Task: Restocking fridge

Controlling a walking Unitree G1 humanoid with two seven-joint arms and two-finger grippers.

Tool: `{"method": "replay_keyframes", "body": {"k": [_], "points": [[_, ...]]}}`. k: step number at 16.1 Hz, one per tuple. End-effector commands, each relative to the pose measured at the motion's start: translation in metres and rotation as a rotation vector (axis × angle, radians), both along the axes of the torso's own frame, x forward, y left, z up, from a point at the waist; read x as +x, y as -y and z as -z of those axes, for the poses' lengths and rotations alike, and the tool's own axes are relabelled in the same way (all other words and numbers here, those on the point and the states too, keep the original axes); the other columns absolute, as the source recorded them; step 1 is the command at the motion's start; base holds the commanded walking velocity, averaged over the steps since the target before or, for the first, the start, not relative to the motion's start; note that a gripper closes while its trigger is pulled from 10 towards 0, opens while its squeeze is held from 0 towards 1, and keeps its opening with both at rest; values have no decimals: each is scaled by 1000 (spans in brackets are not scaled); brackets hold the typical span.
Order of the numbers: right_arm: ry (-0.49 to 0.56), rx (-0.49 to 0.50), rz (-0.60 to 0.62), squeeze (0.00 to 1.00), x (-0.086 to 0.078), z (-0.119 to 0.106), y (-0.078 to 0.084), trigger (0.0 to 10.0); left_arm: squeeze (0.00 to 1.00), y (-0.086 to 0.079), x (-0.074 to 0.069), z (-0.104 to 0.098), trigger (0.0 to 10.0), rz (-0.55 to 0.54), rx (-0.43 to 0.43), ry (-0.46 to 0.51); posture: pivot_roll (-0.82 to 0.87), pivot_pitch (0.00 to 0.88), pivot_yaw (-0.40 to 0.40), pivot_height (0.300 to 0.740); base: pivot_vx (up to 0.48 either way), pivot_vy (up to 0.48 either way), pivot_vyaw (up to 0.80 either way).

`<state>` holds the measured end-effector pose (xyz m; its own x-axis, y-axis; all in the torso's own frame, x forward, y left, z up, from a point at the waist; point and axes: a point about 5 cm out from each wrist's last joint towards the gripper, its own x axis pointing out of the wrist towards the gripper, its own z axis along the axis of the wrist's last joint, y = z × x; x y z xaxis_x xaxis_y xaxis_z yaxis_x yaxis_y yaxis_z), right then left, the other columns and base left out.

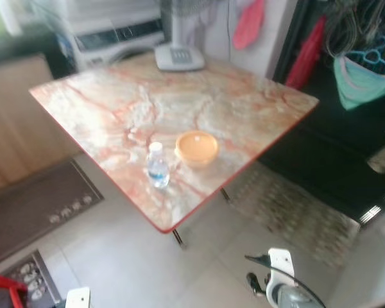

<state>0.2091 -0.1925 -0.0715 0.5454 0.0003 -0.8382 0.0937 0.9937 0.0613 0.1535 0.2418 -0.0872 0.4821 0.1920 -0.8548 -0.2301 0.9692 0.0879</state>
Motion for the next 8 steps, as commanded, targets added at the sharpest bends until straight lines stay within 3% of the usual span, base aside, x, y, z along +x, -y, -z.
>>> {"method": "replay_keyframes", "body": {"k": [1, 5, 8], "points": [[-19, 1, 18, 0, -5, 2, 5, 10000, 0, 4, -6, 3, 10000, 7, -13, -26, 88, 0, -57, 740, 0, 0, 0], [-18, -4, 5, 0, -5, 2, 5, 10000, 0, 4, -6, 4, 10000, 9, -12, -25, 89, 0, -59, 740, 0, 0, 0], [-14, -10, -2, 0, -4, 2, 6, 10000, 0, 4, -6, 3, 10000, 19, -4, -30, 90, 0, -60, 740, 0, 0, 800]]}}
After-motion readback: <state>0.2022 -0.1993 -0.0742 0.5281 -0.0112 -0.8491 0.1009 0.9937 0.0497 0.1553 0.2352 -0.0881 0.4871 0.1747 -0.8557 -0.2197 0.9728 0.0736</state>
